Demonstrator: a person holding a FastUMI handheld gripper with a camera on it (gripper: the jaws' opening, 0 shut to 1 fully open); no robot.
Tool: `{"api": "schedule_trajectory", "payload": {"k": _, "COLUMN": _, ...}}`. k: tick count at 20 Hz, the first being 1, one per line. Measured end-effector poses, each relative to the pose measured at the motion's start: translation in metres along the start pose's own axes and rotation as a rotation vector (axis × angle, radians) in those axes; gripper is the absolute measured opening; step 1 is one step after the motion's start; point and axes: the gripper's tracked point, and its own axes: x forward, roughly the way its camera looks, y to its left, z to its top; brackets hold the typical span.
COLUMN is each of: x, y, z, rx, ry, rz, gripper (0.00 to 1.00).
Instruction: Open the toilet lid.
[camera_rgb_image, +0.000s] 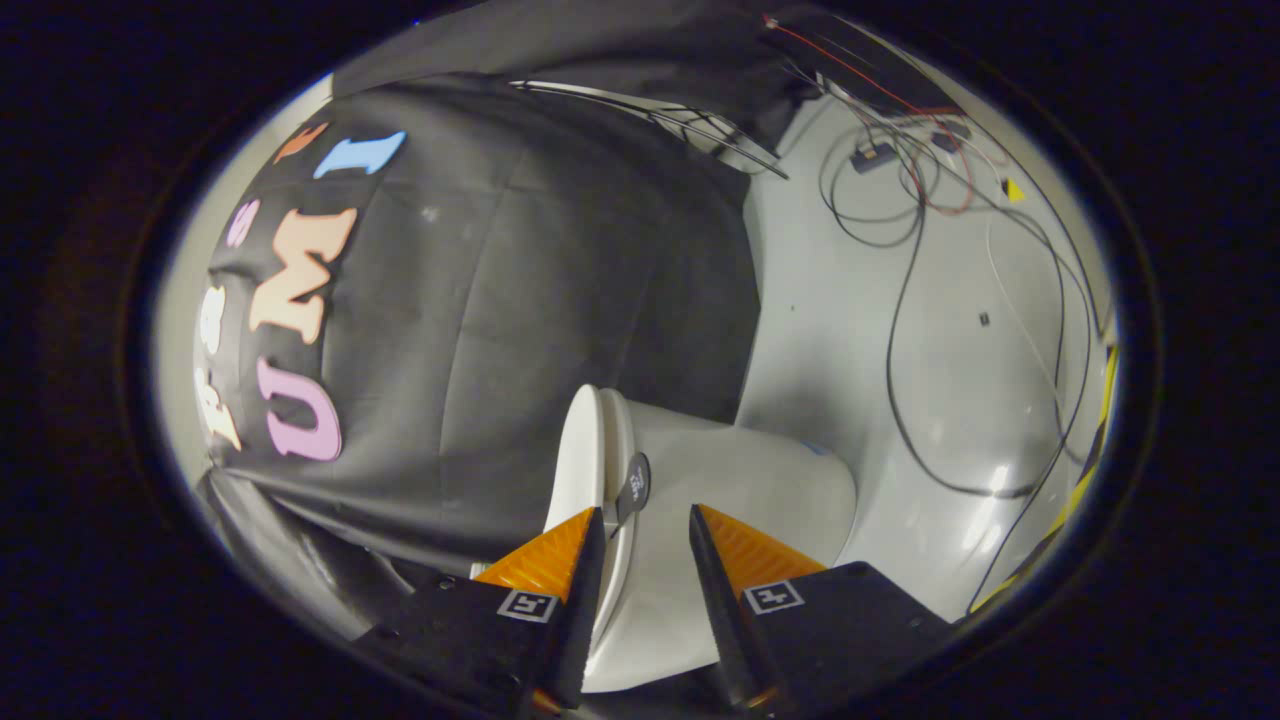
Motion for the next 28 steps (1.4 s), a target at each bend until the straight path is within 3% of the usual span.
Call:
{"api": "schedule_trajectory", "payload": {"k": 6, "x": 0.045, "y": -0.001, "z": -0.003, "rx": 0.132, "ry": -0.026, "rz": 0.067, "gripper": 0.53}}
{"api": "schedule_trajectory", "payload": {"k": 11, "x": 0.050, "y": 0.008, "z": 0.022, "rx": 0.220, "ry": -0.138, "rz": 0.161, "gripper": 0.53}}
{"api": "schedule_trajectory", "payload": {"k": 13, "x": 0.050, "y": 0.022, "z": 0.035, "rx": 0.256, "ry": -0.182, "rz": 0.225, "gripper": 0.35}}
{"api": "schedule_trajectory", "payload": {"k": 14, "x": 0.060, "y": 0.019, "z": 0.034, "rx": 0.262, "ry": -0.174, "rz": 0.187, "gripper": 0.26}}
{"api": "schedule_trajectory", "payload": {"k": 16, "x": 0.064, "y": 0.022, "z": 0.034, "rx": 0.251, "ry": -0.165, "rz": 0.186, "gripper": 0.06}}
{"api": "schedule_trajectory", "payload": {"k": 22, "x": 0.049, "y": 0.060, "z": 0.030, "rx": 0.071, "ry": -0.155, "rz": 0.155, "gripper": 0.04}}
{"api": "schedule_trajectory", "payload": {"k": 28, "x": 0.030, "y": 0.125, "z": 0.024, "rx": -0.055, "ry": -0.202, "rz": 0.218, "gripper": 0.05}}
